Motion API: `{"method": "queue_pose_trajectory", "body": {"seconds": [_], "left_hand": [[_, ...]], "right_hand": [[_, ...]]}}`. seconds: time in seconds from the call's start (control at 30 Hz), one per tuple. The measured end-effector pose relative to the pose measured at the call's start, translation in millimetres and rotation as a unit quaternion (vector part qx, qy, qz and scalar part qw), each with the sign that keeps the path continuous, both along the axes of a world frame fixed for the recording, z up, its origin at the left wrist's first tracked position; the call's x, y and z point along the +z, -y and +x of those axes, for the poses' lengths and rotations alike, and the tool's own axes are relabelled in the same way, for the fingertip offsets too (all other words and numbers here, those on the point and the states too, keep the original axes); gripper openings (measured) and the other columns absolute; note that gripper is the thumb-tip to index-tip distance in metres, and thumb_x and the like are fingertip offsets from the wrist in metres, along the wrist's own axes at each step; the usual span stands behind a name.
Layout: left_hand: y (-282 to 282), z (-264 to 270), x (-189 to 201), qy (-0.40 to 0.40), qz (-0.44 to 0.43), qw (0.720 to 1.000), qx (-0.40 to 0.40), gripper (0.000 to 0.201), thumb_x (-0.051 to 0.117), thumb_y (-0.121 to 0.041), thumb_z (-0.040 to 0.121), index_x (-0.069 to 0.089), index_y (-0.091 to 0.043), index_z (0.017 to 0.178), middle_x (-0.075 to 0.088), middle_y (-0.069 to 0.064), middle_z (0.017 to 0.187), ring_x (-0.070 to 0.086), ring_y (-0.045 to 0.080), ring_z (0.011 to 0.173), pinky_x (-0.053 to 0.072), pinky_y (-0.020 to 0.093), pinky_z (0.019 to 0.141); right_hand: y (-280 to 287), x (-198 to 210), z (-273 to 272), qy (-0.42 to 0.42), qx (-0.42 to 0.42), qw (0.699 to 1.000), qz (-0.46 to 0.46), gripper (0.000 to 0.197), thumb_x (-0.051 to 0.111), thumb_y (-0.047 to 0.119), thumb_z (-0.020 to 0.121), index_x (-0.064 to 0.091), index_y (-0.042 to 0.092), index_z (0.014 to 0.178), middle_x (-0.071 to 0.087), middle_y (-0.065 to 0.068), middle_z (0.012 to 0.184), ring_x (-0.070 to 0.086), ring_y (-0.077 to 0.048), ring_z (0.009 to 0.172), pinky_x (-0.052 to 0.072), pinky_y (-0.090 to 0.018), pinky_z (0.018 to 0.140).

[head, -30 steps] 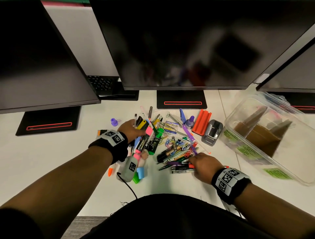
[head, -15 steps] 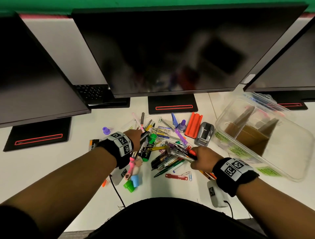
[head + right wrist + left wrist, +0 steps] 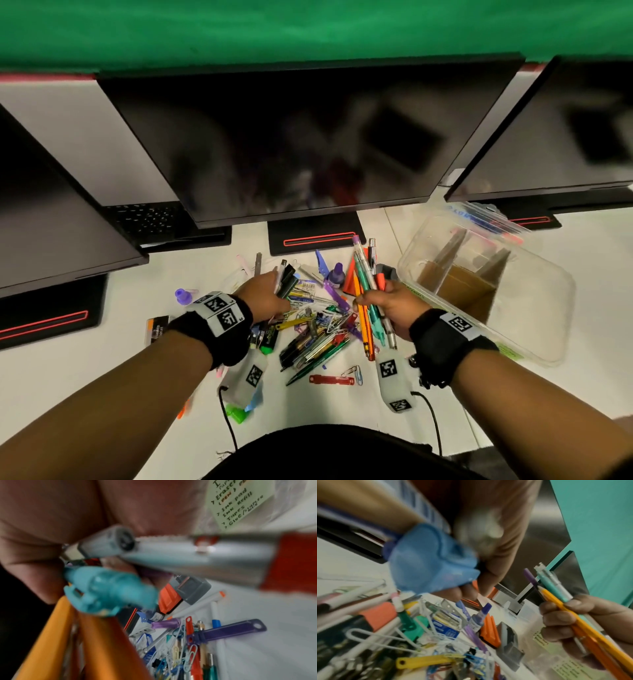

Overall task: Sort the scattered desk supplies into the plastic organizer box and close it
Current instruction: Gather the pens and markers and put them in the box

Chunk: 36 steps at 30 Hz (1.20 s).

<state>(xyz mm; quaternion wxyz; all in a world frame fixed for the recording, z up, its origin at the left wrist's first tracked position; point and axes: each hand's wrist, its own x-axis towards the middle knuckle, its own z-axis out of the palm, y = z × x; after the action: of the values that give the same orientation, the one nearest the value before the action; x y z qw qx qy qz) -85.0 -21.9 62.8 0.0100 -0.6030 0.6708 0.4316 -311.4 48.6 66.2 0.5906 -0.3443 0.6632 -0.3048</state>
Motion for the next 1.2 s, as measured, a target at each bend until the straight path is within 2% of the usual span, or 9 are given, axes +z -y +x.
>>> {"method": "queue_pose_trajectory", "body": {"seconds": [0.17, 0.37, 0.5, 0.6, 0.67, 0.83, 0.9, 1.0, 1.2], "left_hand": [[-2, -20, 6, -0.038, -0.005, 0.999, -0.011, 0.032, 0.071, -0.024, 0.078, 0.059, -0.012, 0.106, 0.066, 0.007, 0.099, 0.064, 0.026, 0.094, 0.052, 0.037, 0.091], [-5, -53, 17, -0.085, -0.029, 0.996, -0.023, 0.021, 0.068, -0.019, 0.081, 0.055, -0.018, 0.097, 0.062, -0.002, 0.077, 0.06, 0.01, 0.065, 0.045, 0.021, 0.061], [-8, -83, 28, -0.072, -0.102, 0.987, -0.103, 0.021, 0.062, -0.02, 0.078, 0.054, -0.019, 0.098, 0.064, 0.0, 0.088, 0.061, 0.02, 0.083, 0.05, 0.032, 0.074], [-10, -109, 43, -0.063, -0.143, 0.971, -0.182, 0.016, 0.059, -0.014, 0.08, 0.048, -0.021, 0.088, 0.051, -0.007, 0.075, 0.053, 0.017, 0.073, 0.038, 0.024, 0.06], [-10, -124, 47, -0.059, -0.16, 0.961, -0.22, 0.022, 0.059, -0.013, 0.079, 0.052, -0.019, 0.099, 0.056, -0.002, 0.09, 0.056, 0.019, 0.085, 0.044, 0.028, 0.07], [-12, -141, 40, -0.023, -0.145, 0.958, -0.247, 0.041, 0.06, -0.015, 0.079, 0.05, -0.02, 0.119, 0.058, 0.002, 0.114, 0.058, 0.024, 0.105, 0.049, 0.033, 0.088], [-12, -140, 35, -0.015, -0.14, 0.959, -0.245, 0.043, 0.059, -0.016, 0.079, 0.048, -0.024, 0.12, 0.058, 0.001, 0.115, 0.058, 0.025, 0.106, 0.05, 0.033, 0.088], [-14, -137, 29, -0.011, -0.127, 0.957, -0.261, 0.048, 0.06, -0.017, 0.076, 0.046, -0.032, 0.119, 0.058, -0.006, 0.114, 0.06, 0.022, 0.104, 0.052, 0.034, 0.085], [-15, -140, 24, -0.02, -0.133, 0.949, -0.286, 0.052, 0.058, -0.012, 0.076, 0.043, -0.034, 0.121, 0.057, -0.009, 0.115, 0.061, 0.021, 0.103, 0.053, 0.032, 0.08]], "right_hand": [[3, 14, -5, 0.069, -0.135, 0.987, -0.044, 0.008, 0.06, 0.008, 0.085, 0.065, 0.008, 0.079, 0.069, 0.0, 0.057, 0.064, -0.011, 0.052, 0.051, -0.031, 0.069], [8, 43, -43, 0.129, -0.297, 0.945, -0.05, 0.005, 0.056, 0.012, 0.089, 0.057, 0.007, 0.089, 0.056, -0.005, 0.064, 0.056, -0.018, 0.058, 0.053, -0.035, 0.066], [20, 44, -70, 0.082, -0.349, 0.933, -0.017, 0.007, 0.054, 0.007, 0.089, 0.054, 0.001, 0.085, 0.052, -0.011, 0.064, 0.057, -0.024, 0.059, 0.056, -0.04, 0.062], [33, 36, -84, -0.008, -0.319, 0.947, 0.024, 0.012, 0.064, 0.008, 0.079, 0.059, -0.003, 0.08, 0.061, -0.019, 0.073, 0.063, -0.036, 0.073, 0.055, -0.056, 0.081], [44, 28, -91, -0.058, -0.289, 0.955, 0.029, 0.014, 0.067, 0.006, 0.075, 0.056, 0.002, 0.068, 0.059, -0.02, 0.072, 0.063, -0.039, 0.077, 0.052, -0.06, 0.083], [64, 26, -92, -0.153, -0.217, 0.963, 0.047, 0.013, 0.069, 0.008, 0.078, 0.061, -0.001, 0.072, 0.065, -0.02, 0.089, 0.063, -0.031, 0.087, 0.052, -0.045, 0.092], [65, 28, -89, -0.168, -0.198, 0.964, 0.065, 0.027, 0.068, 0.008, 0.08, 0.064, -0.008, 0.102, 0.067, -0.023, 0.105, 0.065, -0.034, 0.091, 0.057, -0.04, 0.085], [59, 32, -86, -0.125, -0.181, 0.972, 0.084, 0.039, 0.056, 0.003, 0.087, 0.05, -0.004, 0.125, 0.059, -0.025, 0.116, 0.057, -0.028, 0.073, 0.058, -0.03, 0.056], [38, 31, -96, -0.283, -0.083, 0.955, 0.033, 0.034, 0.058, 0.013, 0.082, 0.062, 0.0, 0.114, 0.064, -0.018, 0.119, 0.06, -0.032, 0.11, 0.049, -0.036, 0.092]]}}
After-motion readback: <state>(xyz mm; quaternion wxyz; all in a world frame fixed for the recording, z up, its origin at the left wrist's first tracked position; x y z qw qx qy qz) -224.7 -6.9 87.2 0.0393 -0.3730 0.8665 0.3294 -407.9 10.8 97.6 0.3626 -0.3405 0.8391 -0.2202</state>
